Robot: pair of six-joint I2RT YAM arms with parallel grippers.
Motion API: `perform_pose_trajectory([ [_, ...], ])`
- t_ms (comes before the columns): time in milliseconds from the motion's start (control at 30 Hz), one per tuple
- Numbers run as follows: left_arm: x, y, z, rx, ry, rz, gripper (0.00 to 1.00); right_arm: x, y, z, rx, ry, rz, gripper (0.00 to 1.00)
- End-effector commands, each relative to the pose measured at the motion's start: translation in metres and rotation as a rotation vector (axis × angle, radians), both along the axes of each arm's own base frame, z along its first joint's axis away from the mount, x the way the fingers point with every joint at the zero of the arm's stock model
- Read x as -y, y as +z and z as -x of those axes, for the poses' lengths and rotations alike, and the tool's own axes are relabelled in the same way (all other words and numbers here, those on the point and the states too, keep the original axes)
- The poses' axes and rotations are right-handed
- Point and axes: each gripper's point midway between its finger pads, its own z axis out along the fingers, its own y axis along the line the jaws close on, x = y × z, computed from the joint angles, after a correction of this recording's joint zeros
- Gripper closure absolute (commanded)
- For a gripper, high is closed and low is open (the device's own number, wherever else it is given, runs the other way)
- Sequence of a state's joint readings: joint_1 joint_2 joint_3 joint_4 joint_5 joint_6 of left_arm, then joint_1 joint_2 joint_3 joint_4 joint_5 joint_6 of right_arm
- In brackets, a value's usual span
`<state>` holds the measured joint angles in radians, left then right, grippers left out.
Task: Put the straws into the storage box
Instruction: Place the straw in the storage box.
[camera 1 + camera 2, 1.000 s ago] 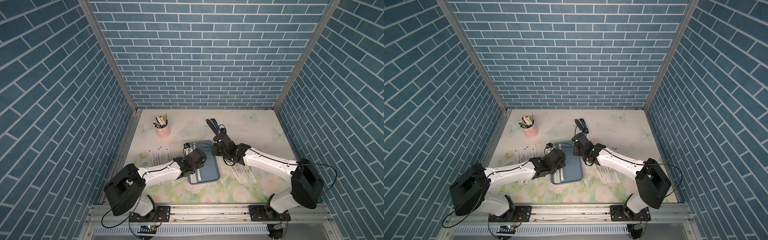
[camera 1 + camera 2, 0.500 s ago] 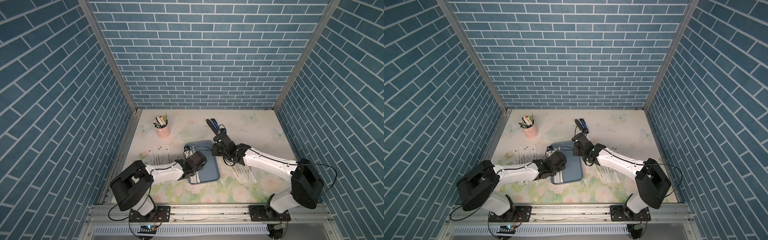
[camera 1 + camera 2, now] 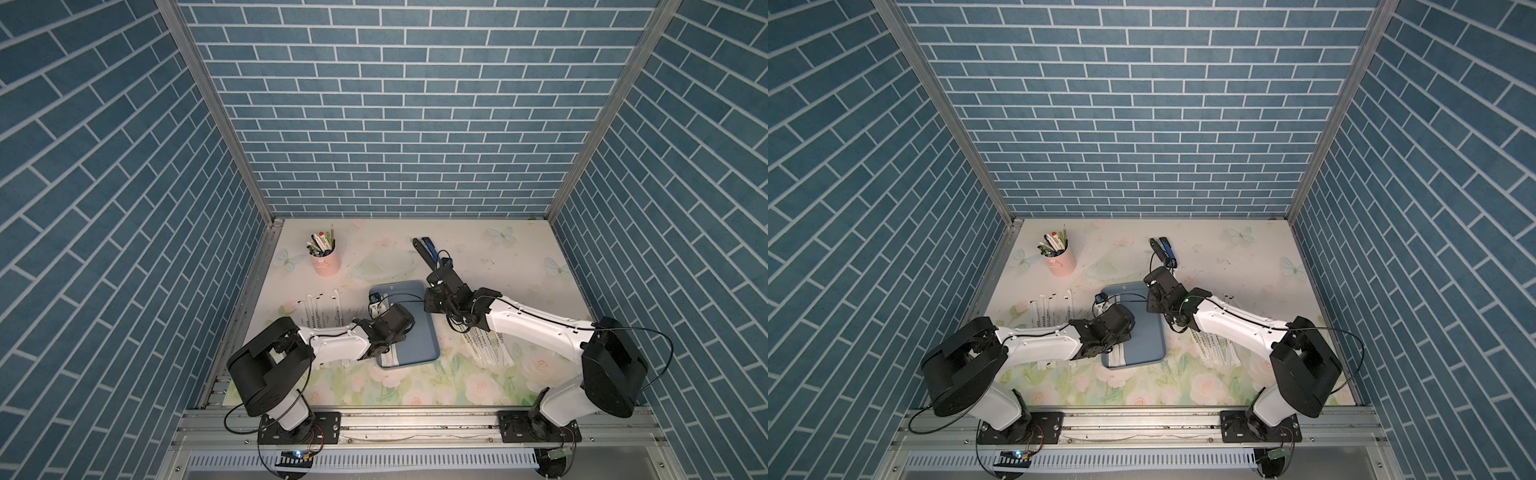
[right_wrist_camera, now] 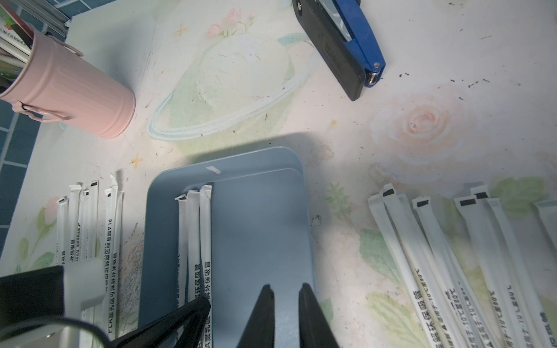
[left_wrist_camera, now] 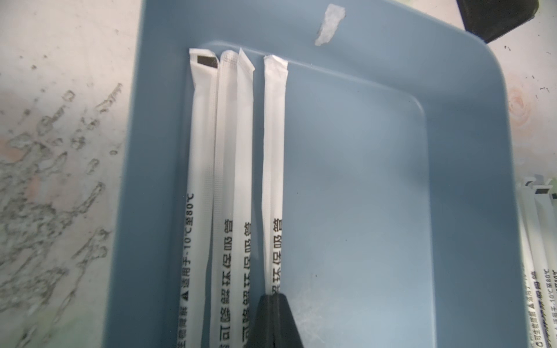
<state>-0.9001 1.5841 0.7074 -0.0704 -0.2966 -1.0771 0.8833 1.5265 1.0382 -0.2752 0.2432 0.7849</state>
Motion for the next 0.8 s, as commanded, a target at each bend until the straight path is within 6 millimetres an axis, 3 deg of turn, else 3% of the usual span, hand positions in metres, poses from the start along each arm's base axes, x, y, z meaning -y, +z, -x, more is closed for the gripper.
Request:
perform_pose_trajectory([
  [0,-0.003,0.005,-0.004,0.022,-0.007,-0.038,0.95,0.003,-0.003,0.000,0.001,0.006,0.019,0.82],
  [600,0.000,0.020,-0.008,0.056,-0.022,-0.032,0.83,0.020,-0.001,-0.001,-0.002,-0.021,0.019,0.81],
  [667,0.000,0.025,-0.009,0.064,-0.028,-0.034,0.82,0.027,-0.002,-0.003,-0.008,-0.028,0.030,0.80],
  [767,0.002,0.044,-0.013,0.103,-0.046,-0.042,0.76,0.053,-0.006,-0.004,-0.020,-0.050,0.066,0.80],
])
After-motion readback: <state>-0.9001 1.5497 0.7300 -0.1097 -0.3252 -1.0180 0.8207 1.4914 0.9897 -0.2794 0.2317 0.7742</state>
